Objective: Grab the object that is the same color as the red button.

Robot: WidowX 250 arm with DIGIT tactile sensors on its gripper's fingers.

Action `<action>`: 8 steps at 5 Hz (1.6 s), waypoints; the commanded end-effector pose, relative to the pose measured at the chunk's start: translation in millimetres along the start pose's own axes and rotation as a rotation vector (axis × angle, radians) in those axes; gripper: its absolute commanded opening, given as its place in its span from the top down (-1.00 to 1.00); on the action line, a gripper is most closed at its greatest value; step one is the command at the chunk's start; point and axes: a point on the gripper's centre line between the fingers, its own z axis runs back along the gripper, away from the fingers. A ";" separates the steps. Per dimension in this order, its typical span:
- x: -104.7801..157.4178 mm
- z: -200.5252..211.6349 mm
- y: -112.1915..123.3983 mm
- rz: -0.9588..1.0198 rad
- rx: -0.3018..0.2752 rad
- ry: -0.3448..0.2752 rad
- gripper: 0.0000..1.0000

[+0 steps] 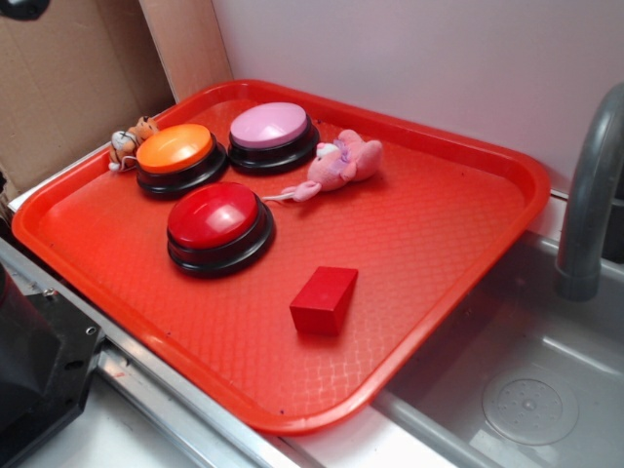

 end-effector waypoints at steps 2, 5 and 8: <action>3.5 -12.1 -16.1 0.062 -0.018 -0.032 -1.00; 39.3 -83.5 -73.1 0.437 -0.041 -0.138 -1.00; 54.1 -174.7 -105.1 0.588 0.024 -0.123 -1.00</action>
